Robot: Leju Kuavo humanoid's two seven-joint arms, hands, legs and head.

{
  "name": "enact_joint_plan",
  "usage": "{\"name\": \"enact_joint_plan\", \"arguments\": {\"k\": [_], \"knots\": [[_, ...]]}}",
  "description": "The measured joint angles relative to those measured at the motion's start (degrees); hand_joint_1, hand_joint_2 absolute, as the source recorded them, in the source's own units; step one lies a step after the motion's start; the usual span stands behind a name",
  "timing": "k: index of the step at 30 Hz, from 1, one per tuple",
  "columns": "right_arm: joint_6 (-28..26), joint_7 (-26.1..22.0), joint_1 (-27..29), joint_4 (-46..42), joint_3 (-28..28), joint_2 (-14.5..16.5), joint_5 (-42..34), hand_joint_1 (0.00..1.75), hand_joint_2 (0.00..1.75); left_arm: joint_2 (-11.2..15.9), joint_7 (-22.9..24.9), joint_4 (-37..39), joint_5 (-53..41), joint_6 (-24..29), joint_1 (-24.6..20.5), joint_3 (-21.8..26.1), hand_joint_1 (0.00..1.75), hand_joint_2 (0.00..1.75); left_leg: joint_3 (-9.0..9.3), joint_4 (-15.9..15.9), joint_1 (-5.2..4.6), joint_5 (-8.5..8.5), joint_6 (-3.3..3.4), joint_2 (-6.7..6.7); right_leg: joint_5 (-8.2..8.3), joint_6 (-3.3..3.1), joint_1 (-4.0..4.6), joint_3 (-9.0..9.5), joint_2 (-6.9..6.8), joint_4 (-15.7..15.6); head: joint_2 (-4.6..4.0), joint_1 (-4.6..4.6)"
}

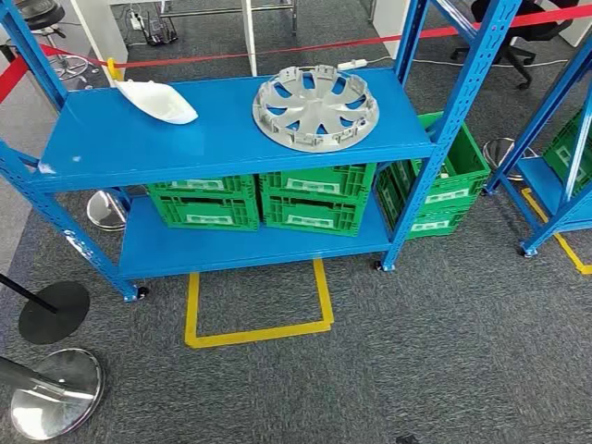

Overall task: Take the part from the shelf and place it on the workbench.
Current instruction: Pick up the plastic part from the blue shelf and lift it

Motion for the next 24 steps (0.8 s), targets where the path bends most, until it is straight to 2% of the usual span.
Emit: {"name": "enact_joint_plan", "arguments": {"k": [1,2,3,7,8,11,12,24], "knots": [[0.0,0.0,0.0,0.0,0.0,0.0,0.0,0.00,1.16,0.0,0.0,0.0,0.0,0.0,0.0,0.0,0.00,1.75,0.00,0.0,0.00,0.00,0.00,0.00,0.00,0.00,0.00,0.00,0.00,0.0,0.00,0.00],[0.0,0.0,0.0,0.0,0.0,0.0,0.0,0.00,1.31,0.0,0.0,0.0,0.0,0.0,0.0,0.0,0.00,1.75,0.00,0.0,0.00,0.00,0.00,0.00,0.00,0.00,0.00,0.00,0.00,0.0,0.00,0.00],[0.0,0.0,0.0,0.0,0.0,0.0,0.0,0.00,1.75,0.0,0.0,0.0,0.0,0.0,0.0,0.0,0.00,1.75,0.00,0.0,0.00,0.00,0.00,0.00,0.00,0.00,0.00,0.06,0.00,0.0,0.00,0.00],[-0.1,0.2,0.2,-0.4,0.1,0.0,-0.3,0.00,1.75,0.4,-0.1,0.0,1.0,0.3,-0.2,-0.9,0.00,1.75,0.04,0.0,0.00,0.01,0.00,0.00,0.00,0.00,0.00,-0.12,0.00,0.0,0.00,0.00],[-0.3,0.4,0.3,-0.8,0.1,0.0,-0.6,0.00,1.31,0.5,-0.2,0.0,2.0,0.6,-0.3,-1.5,0.00,1.75,0.05,0.0,0.00,0.00,0.00,0.00,0.00,0.00,0.00,-0.15,0.00,0.0,0.00,-0.01],[-1.4,1.4,1.0,-2.2,0.3,-0.2,-1.9,0.00,0.00,1.2,-1.1,-0.4,5.9,2.0,-0.7,-3.6,0.00,0.44,0.05,0.0,0.00,0.00,0.00,0.00,0.00,0.00,0.00,-0.17,0.00,0.0,0.00,0.01],[-1.8,1.7,1.3,-2.8,0.4,-0.4,-2.4,0.00,0.00,1.5,-1.5,-0.6,7.3,2.5,-0.8,-4.4,0.00,0.00,0.05,0.0,0.00,0.00,0.00,0.00,0.00,0.00,0.00,-0.15,0.00,0.0,0.00,0.01],[-6.2,4.4,4.2,-9.9,4.7,-3.0,-9.9,0.00,0.00,4.9,-6.3,-4.3,24.5,8.2,-1.9,-15.8,0.00,0.00,0.06,0.0,0.00,0.01,0.00,0.00,0.01,0.00,0.00,0.04,0.01,0.0,0.00,0.00]]}}
